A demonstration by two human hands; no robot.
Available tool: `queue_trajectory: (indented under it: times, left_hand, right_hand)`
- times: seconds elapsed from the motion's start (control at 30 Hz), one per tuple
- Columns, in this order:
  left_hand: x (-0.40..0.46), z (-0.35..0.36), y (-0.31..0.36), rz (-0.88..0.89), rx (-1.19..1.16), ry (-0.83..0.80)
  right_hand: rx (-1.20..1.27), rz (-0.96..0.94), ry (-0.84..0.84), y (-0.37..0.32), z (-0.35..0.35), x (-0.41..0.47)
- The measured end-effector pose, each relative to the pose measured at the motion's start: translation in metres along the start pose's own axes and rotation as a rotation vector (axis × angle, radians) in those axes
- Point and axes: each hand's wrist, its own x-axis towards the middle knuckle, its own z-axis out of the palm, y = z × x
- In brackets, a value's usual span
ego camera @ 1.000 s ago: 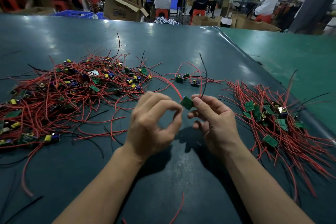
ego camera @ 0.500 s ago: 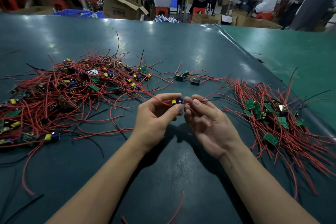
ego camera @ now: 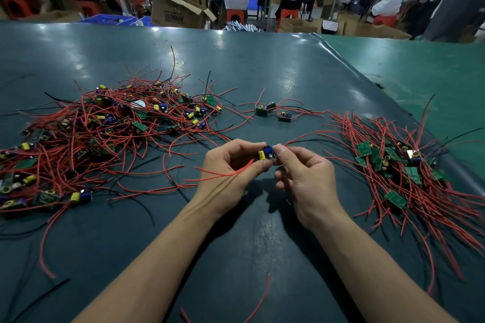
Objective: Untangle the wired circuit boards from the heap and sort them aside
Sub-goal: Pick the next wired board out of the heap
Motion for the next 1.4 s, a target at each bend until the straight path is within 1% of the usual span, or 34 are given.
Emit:
queue_trajectory:
  times: [0.13, 0.3, 0.37, 0.43, 0.53, 0.6, 0.67, 0.83, 0.9, 0.97, 1.03, 1.13, 1.23, 1.3, 1.4]
  left_hand:
    - [0.002, 0.000, -0.001, -0.055, -0.038, 0.018]
    - [0.003, -0.002, 0.000, -0.110, -0.061, 0.042]
    - [0.004, -0.004, 0.001, -0.126, -0.079, 0.051]
    - [0.005, -0.005, 0.001, -0.145, -0.104, 0.059]
    - [0.005, -0.005, 0.002, -0.170, -0.105, 0.020]
    - [0.005, -0.005, 0.002, -0.181, -0.089, 0.007]
    - [0.006, -0.006, 0.001, -0.187, -0.100, 0.031]
    - [0.005, -0.006, 0.001, -0.196, -0.108, 0.014]
    - [0.004, -0.006, 0.002, -0.198, -0.087, 0.000]
    - [0.005, -0.007, 0.001, -0.198, -0.093, 0.035]
    - [0.008, -0.008, 0.001, -0.197, -0.106, 0.079]
    - [0.007, -0.006, 0.003, -0.199, -0.101, 0.075]
    - [0.005, -0.006, 0.005, -0.188, -0.107, 0.047]
    - [0.002, -0.005, 0.006, -0.162, -0.089, 0.022]
    - [0.001, -0.005, 0.006, -0.125, -0.087, 0.041]
  right_hand:
    - [0.017, -0.009, 0.032, -0.001, 0.002, 0.001]
    - [0.156, -0.030, 0.190, -0.013, -0.009, 0.011]
    - [0.203, -0.004, 0.175, -0.016, -0.012, 0.013]
    - [0.293, 0.083, 0.141, -0.016, -0.013, 0.014]
    - [0.382, 0.178, 0.112, -0.018, -0.013, 0.015]
    - [0.347, 0.138, 0.138, -0.018, -0.015, 0.017]
    - [0.319, 0.101, 0.155, -0.018, -0.017, 0.017]
    - [0.465, 0.230, 0.072, -0.021, -0.020, 0.018]
    - [0.438, 0.213, 0.110, -0.021, -0.021, 0.018]
    - [0.432, 0.159, 0.172, -0.022, -0.024, 0.021]
    - [0.523, 0.160, 0.182, -0.024, -0.029, 0.023]
    - [0.651, 0.211, 0.138, -0.028, -0.033, 0.022]
    - [0.681, 0.268, 0.096, -0.029, -0.030, 0.021]
    - [0.713, 0.266, 0.082, -0.029, -0.030, 0.020]
    - [0.737, 0.232, 0.122, -0.028, -0.032, 0.021]
